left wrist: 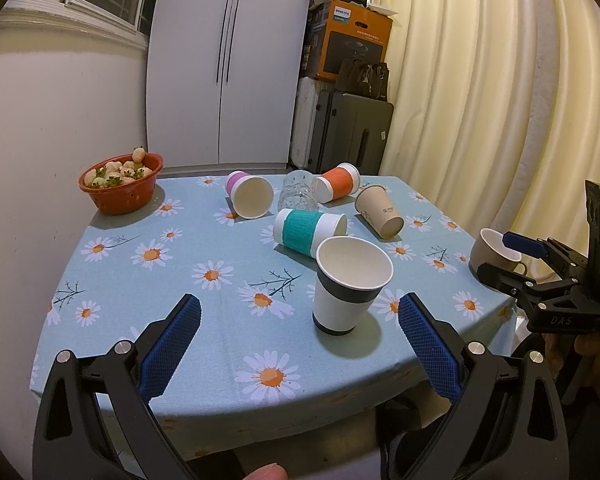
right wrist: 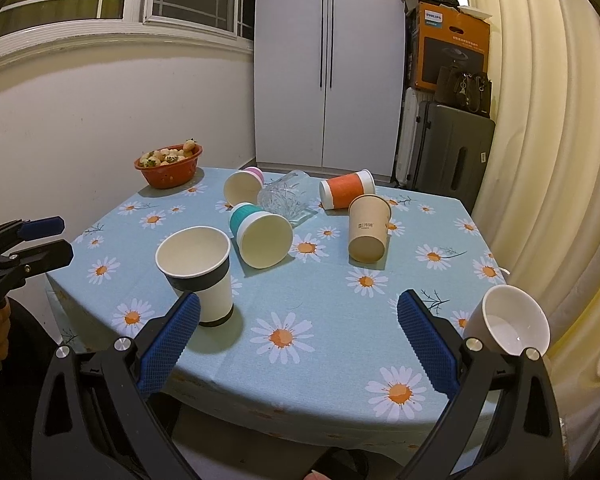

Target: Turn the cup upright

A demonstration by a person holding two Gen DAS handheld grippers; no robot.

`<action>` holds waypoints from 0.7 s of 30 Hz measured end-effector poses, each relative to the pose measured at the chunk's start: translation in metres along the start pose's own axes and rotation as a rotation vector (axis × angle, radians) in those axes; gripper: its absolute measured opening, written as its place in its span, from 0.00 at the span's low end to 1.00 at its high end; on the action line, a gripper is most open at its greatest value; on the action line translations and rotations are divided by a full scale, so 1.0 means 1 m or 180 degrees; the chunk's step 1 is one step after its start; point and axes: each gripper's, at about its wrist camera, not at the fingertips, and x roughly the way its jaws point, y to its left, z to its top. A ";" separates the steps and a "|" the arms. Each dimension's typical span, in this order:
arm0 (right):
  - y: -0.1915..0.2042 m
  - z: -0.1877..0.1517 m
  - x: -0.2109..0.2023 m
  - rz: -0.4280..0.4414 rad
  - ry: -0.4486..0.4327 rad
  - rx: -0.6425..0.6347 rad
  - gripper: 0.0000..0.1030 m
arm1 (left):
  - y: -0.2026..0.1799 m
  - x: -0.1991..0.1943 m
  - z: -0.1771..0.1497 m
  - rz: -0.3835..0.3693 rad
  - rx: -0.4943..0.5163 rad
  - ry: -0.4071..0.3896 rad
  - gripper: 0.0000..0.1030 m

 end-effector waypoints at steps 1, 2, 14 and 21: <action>0.000 0.000 0.000 -0.0002 0.0002 0.0000 0.95 | 0.000 0.001 0.000 0.0001 -0.0001 0.0002 0.94; 0.000 0.000 0.000 -0.0005 0.0005 -0.0001 0.95 | 0.000 0.001 0.000 0.0005 -0.0003 0.0003 0.94; 0.000 0.000 0.000 -0.0006 0.0006 -0.0007 0.95 | 0.002 0.001 0.000 -0.0004 0.0000 0.0013 0.94; -0.002 0.000 -0.001 -0.0016 0.0007 0.0016 0.95 | 0.002 0.002 0.000 0.0019 0.0016 0.0025 0.94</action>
